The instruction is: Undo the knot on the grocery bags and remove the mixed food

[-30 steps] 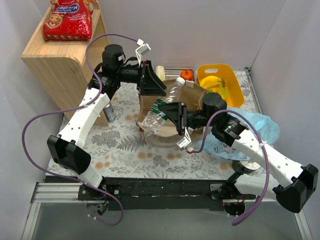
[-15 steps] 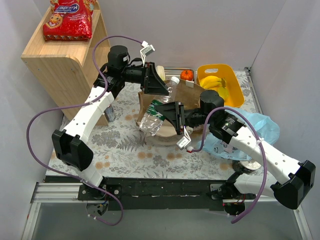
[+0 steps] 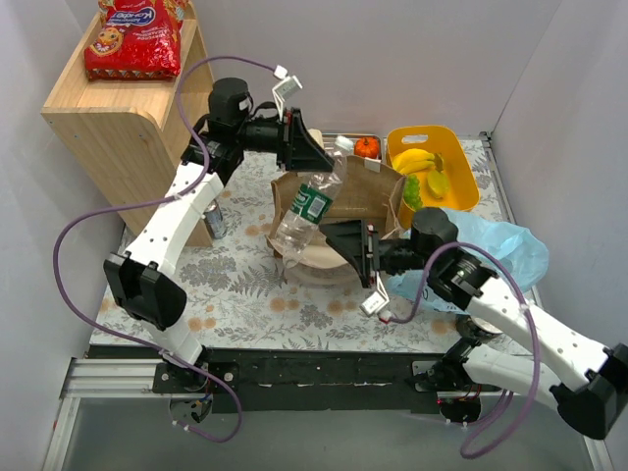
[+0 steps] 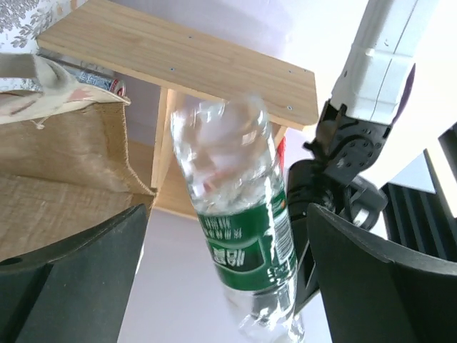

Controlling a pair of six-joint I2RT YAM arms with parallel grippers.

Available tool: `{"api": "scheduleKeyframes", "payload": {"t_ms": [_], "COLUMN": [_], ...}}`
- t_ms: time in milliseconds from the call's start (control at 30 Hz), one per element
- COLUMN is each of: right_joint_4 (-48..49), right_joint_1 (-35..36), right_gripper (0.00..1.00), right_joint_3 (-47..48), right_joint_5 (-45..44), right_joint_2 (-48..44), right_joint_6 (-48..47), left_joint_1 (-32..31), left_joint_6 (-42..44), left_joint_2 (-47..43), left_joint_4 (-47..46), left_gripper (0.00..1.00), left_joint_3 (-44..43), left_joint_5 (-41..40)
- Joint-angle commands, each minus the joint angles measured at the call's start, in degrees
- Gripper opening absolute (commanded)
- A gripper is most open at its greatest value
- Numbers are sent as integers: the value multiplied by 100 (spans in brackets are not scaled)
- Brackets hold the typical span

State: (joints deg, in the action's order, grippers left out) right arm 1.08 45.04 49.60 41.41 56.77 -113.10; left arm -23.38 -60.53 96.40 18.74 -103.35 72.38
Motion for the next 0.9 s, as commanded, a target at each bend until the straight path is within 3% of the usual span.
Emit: {"api": "scheduleKeyframes", "payload": {"t_ms": [0,100,133,167,267,300,400,500,667,800,867], "right_joint_4": [182,304,418,437,445,454,507,411,-256,-608,-697], "right_joint_1": [14,14,14,14,23,23,23,23,23,14,14], "right_gripper": [98,98,98,98,98,98,98,98,98,98,98], "right_joint_3": [-495,-724,-733,-733,-636,-593,-531,-487,-163,-39,-108], "right_joint_5": [-692,-1334,-1502,-1661,-2223,-2434,-2803,-3050,-3156,-3445,-3718], "right_joint_2": [-921,-1247,-1309,-1318,-1274,-1248,-1151,-1063,-879,-738,-641], "right_joint_6": [998,1780,2209,2387,2924,3056,3504,3716,3742,4067,4427], "left_joint_1": [167,193,219,219,219,219,219,228,342,457,474], "left_joint_6": [1627,1922,1922,1940,2273,2283,2502,2669,2319,1179,1035], "left_joint_2": [-288,-682,-832,-981,-1369,-1404,-1204,-914,-211,-51,-86], "left_joint_4": [393,-270,-631,-1000,-2747,-3049,-4261,-5326,-5611,-4724,-4442], "left_gripper": [0,0,0,0,0,0,0,0,0,0,0], "left_joint_3": [-967,-469,-110,529,1646,1834,2405,2592,2136,1205,827], "left_joint_5": [-1547,-3375,-3815,-4820,-5811,-6545,-7680,-8142,-8504,-7688,-7058]}}
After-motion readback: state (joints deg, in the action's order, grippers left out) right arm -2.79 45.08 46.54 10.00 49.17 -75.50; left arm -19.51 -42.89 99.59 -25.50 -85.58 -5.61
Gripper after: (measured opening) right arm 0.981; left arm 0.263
